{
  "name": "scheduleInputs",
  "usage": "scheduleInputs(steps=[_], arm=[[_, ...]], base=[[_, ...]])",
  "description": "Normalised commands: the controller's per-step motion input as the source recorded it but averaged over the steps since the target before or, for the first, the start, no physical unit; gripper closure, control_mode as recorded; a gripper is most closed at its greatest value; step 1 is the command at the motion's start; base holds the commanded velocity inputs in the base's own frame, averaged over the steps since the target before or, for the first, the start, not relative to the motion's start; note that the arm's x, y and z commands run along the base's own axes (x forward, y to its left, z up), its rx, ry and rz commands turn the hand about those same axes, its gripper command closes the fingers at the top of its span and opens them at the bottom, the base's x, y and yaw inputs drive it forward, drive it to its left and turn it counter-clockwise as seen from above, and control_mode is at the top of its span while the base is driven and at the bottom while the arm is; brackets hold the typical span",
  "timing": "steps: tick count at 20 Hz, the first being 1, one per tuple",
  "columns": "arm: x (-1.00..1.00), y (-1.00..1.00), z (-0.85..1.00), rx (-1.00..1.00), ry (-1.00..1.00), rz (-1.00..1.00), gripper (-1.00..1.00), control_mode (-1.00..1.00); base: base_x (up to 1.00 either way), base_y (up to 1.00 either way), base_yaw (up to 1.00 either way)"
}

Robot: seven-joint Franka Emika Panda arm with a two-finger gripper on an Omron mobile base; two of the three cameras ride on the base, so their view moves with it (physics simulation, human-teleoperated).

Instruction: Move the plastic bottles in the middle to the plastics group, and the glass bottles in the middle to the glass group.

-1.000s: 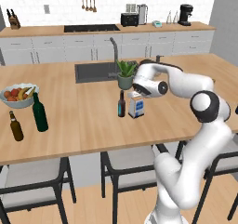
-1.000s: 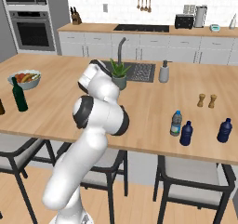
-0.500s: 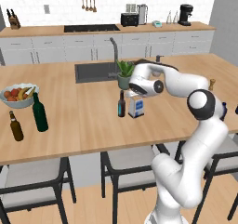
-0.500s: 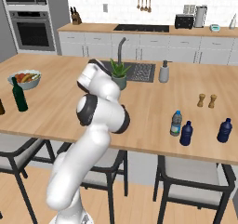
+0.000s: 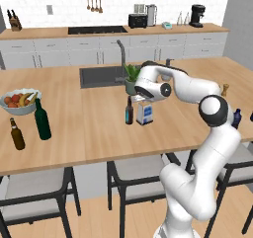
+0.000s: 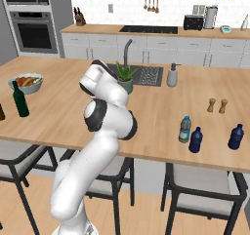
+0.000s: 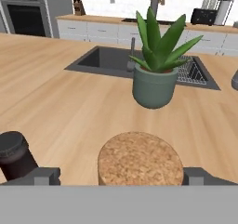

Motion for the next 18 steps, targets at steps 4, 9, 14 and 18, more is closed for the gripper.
scheduleInputs(steps=[4,9,14,18], arm=[[0.00,0.00,0.00,0.00,0.00,0.00,1.00,-1.00],[0.00,0.00,0.00,0.00,0.00,0.00,1.00,-1.00],[0.00,0.00,0.00,0.00,0.00,0.00,1.00,-1.00],[0.00,-0.30,0.12,0.00,0.00,0.00,1.00,-1.00]], base=[[0.00,0.00,0.00],[0.00,0.00,0.00],[0.00,0.00,0.00],[0.00,0.00,0.00]])
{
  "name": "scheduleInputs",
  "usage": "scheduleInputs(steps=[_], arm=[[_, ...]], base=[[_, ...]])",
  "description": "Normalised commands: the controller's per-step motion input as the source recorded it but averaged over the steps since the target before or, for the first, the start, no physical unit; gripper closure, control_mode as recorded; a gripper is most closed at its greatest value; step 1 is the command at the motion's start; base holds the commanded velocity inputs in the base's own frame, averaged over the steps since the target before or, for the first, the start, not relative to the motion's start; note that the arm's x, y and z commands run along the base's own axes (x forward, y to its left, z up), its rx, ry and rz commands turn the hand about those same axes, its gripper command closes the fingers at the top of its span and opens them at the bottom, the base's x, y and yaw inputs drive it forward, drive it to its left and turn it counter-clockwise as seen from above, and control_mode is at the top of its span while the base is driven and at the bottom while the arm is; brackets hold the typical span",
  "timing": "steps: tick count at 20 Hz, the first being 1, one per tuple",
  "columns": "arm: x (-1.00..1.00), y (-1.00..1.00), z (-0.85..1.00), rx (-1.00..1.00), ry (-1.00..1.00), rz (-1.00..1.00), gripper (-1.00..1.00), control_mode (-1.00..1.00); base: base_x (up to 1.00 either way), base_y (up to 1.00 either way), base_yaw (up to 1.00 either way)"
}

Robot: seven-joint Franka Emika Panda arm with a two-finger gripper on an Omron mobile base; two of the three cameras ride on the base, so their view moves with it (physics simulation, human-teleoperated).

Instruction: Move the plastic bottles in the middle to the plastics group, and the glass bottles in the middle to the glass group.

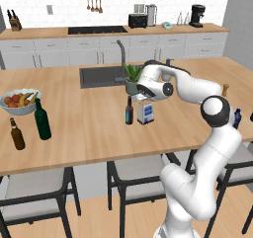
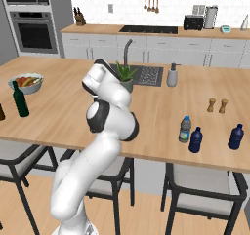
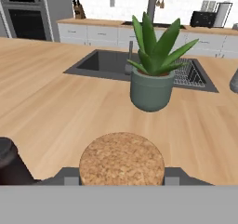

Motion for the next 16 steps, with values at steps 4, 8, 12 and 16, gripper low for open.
scheduleInputs(steps=[4,8,12,16], arm=[[-0.09,-0.34,0.53,0.00,0.00,0.00,1.00,-1.00],[-0.30,-0.22,0.82,0.00,0.00,0.00,1.00,-1.00],[-0.23,0.02,1.00,0.00,0.00,0.00,1.00,-1.00],[-0.28,0.22,0.97,0.00,-0.01,0.00,1.00,-1.00]], base=[[0.00,0.00,0.00],[0.00,0.00,0.00],[0.00,0.00,0.00],[0.00,0.00,0.00]])
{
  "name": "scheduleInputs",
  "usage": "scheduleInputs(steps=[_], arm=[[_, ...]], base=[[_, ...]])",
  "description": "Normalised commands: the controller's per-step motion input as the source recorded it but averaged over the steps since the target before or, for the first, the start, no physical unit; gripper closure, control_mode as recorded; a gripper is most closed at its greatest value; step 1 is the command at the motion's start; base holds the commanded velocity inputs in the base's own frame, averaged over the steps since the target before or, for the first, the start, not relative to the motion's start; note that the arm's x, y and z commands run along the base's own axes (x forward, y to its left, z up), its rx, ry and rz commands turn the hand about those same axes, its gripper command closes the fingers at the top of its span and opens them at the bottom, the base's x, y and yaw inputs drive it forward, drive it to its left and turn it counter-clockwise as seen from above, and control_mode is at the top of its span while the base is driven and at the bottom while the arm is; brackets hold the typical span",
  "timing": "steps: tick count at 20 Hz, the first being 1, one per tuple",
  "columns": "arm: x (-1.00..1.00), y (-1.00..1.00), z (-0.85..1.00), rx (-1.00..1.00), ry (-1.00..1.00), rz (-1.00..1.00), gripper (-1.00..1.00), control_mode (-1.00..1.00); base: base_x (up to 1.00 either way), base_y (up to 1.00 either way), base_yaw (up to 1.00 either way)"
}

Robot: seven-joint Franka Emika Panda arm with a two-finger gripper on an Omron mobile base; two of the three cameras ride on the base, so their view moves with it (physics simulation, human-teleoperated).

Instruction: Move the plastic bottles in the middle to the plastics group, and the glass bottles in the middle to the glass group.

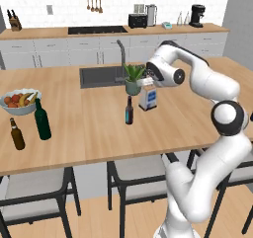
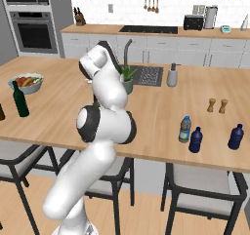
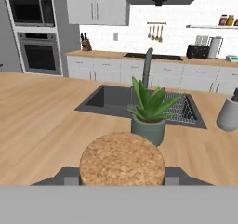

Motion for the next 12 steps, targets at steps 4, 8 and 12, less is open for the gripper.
scheduleInputs(steps=[4,8,12], arm=[[-0.46,0.40,0.90,0.00,-0.01,0.00,1.00,-1.00],[-0.48,0.79,0.70,-0.03,0.00,0.00,1.00,-1.00],[-0.39,1.00,0.32,-0.10,0.00,0.00,1.00,-1.00]], base=[[0.00,0.00,0.00],[0.00,0.00,0.00],[0.00,0.00,0.00]])
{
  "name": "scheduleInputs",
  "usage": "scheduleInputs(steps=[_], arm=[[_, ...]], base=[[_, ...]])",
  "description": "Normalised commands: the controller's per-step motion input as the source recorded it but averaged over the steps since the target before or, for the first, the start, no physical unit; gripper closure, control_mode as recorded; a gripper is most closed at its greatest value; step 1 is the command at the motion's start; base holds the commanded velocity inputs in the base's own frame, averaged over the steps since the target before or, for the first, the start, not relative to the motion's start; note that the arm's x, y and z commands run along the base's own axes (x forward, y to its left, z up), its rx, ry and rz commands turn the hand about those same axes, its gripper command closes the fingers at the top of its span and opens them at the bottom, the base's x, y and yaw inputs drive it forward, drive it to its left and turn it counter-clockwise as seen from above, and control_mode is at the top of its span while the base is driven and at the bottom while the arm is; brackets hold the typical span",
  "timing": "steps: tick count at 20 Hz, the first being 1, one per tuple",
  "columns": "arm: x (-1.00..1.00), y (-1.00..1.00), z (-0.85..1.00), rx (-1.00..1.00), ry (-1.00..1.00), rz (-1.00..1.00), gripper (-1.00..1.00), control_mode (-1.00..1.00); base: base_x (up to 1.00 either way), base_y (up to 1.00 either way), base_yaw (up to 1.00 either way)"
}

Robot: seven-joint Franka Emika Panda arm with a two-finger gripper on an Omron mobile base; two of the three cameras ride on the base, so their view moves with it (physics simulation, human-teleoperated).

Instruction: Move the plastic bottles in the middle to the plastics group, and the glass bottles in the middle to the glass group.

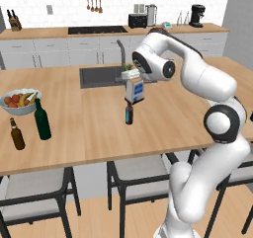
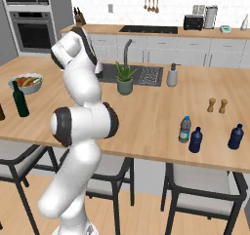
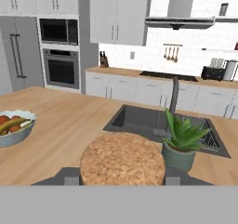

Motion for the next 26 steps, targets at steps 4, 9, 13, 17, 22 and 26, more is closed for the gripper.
scheduleInputs(steps=[4,9,13,17,22,26], arm=[[-0.41,1.00,0.01,-0.09,0.01,0.08,1.00,-1.00],[-0.40,1.00,0.00,0.00,0.07,0.17,1.00,-1.00],[-0.51,1.00,-0.17,0.00,0.09,0.19,1.00,-1.00],[-0.49,1.00,-0.23,0.00,0.08,0.16,1.00,-1.00],[-0.13,1.00,-0.43,0.00,0.05,0.11,1.00,-1.00],[-0.04,1.00,-0.60,0.00,0.00,0.08,1.00,-1.00]], base=[[0.00,0.00,0.00],[0.00,0.00,0.00],[0.00,0.00,0.00],[0.00,0.00,0.00],[0.00,0.00,0.00],[0.00,0.00,0.00]])
